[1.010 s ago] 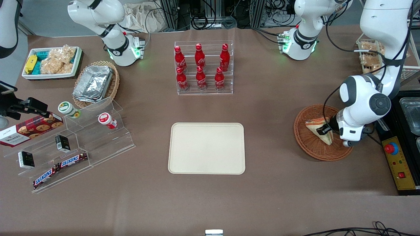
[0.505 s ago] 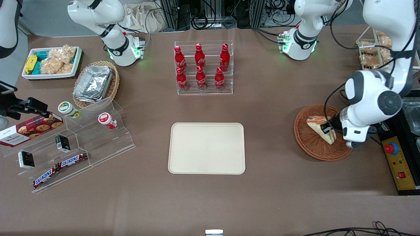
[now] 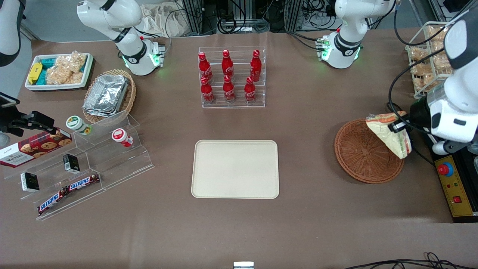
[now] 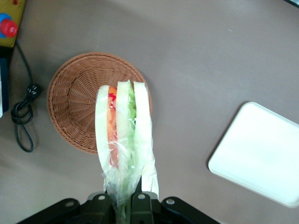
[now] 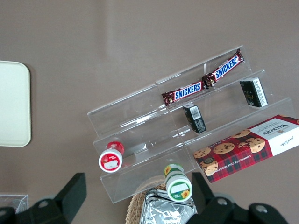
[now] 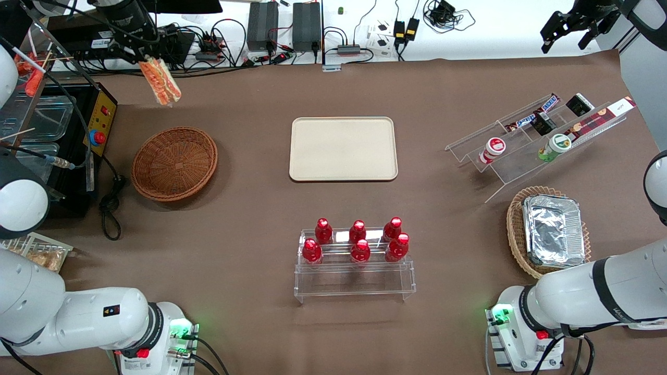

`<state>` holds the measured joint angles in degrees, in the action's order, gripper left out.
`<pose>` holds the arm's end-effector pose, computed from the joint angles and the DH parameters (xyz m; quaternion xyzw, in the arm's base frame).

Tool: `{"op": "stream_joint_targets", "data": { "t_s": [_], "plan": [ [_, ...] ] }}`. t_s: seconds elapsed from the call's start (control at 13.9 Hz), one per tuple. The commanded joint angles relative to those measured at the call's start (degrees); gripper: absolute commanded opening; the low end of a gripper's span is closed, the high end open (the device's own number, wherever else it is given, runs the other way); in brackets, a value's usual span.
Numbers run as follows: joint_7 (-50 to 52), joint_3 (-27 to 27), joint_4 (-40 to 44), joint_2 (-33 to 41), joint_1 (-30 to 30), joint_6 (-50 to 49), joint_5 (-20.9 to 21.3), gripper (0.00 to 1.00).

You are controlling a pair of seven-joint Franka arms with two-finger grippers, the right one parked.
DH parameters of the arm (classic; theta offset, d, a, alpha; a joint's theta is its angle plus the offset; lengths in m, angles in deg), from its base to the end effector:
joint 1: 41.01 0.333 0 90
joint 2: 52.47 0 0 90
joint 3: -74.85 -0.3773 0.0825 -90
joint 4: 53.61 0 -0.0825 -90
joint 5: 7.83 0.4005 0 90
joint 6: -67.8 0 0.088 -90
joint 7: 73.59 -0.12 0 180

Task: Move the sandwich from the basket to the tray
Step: 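Lift the sandwich and carry it with the left gripper over the tray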

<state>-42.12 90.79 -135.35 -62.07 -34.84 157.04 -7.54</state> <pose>0.6219 -0.0896 0.6449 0.9815 0.1896 -0.0213 0.0138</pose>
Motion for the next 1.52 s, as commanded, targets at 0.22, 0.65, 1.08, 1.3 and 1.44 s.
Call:
{"op": "stream_joint_targets", "data": {
  "t_s": [0.22,0.65,1.08,1.3,1.44],
  "plan": [
    [-2.7,8.8,1.1,-7.6,-6.8,3.9,2.3,0.06],
    [5.0,8.8,1.1,-23.2,-19.9,18.8,12.2,0.06],
    [5.1,8.8,1.1,-32.4,-21.6,31.5,16.8,0.08],
    [5.0,8.5,1.1,-35.0,-22.2,36.0,17.6,0.14],
    [5.2,8.5,1.1,-36.9,-22.8,37.5,19.2,0.27]
  ]
}}
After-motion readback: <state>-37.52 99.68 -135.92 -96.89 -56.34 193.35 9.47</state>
